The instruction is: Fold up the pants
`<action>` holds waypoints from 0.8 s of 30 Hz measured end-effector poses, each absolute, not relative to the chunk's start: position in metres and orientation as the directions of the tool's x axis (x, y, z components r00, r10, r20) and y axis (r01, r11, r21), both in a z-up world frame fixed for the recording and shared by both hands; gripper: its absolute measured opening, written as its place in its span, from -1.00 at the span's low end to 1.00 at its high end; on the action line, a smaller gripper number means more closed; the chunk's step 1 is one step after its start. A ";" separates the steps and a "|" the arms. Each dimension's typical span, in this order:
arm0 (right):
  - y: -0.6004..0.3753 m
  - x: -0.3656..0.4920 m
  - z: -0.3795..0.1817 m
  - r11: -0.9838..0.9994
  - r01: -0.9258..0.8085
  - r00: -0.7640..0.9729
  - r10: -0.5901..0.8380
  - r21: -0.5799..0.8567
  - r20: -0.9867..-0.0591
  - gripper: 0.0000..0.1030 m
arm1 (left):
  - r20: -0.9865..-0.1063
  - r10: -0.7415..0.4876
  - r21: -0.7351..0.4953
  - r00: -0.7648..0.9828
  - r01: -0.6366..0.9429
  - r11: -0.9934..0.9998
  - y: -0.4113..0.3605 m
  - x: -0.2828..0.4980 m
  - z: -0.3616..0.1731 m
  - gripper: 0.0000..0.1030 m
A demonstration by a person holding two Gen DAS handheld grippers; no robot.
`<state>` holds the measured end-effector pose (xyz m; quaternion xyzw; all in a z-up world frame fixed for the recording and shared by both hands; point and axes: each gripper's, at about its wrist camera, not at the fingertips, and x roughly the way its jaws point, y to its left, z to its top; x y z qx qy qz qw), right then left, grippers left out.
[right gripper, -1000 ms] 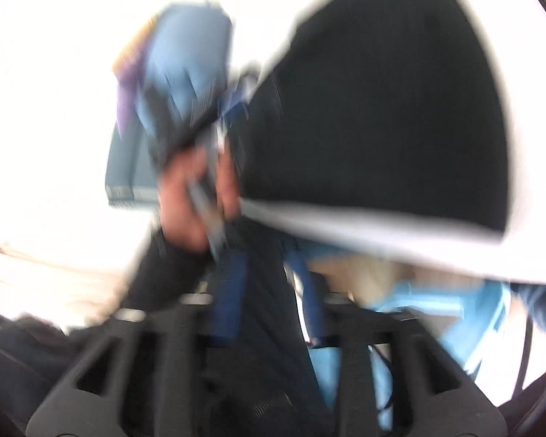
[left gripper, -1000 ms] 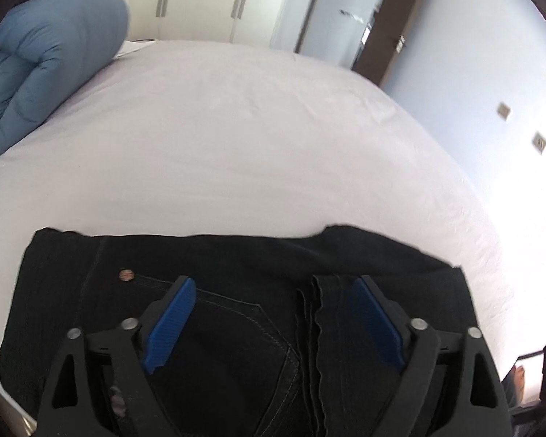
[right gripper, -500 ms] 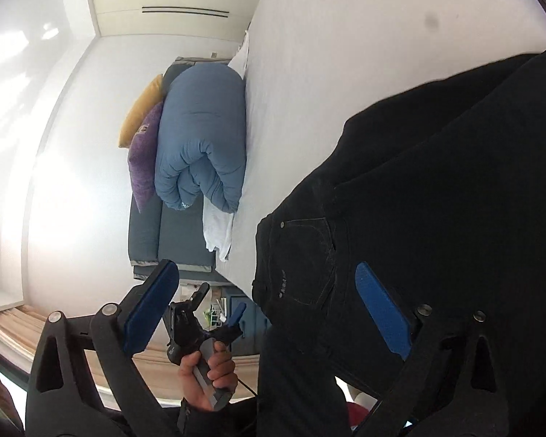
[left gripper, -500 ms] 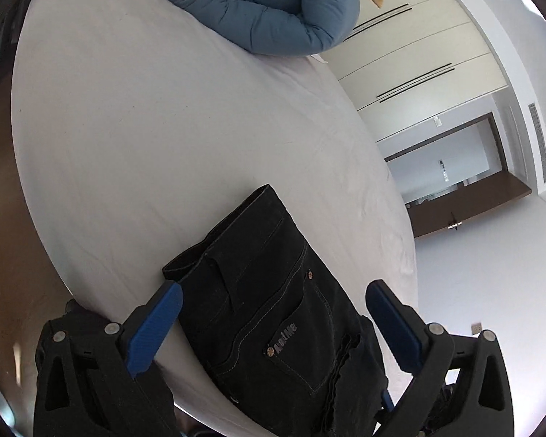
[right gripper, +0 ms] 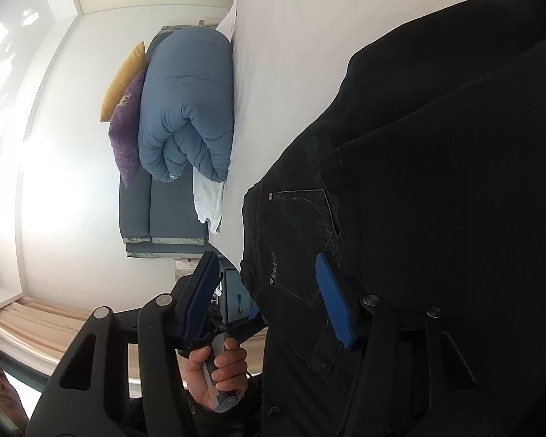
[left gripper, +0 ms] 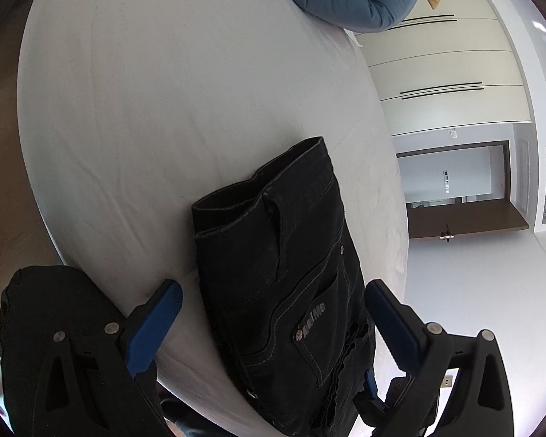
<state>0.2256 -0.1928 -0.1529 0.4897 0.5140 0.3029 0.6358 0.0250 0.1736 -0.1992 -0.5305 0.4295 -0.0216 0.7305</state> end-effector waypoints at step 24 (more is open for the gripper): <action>-0.126 0.245 -0.191 0.539 0.153 0.143 0.817 0.828 -0.558 -0.27 | -0.617 -0.449 -0.779 0.646 -0.423 0.463 0.166 0.037 -0.182 -0.65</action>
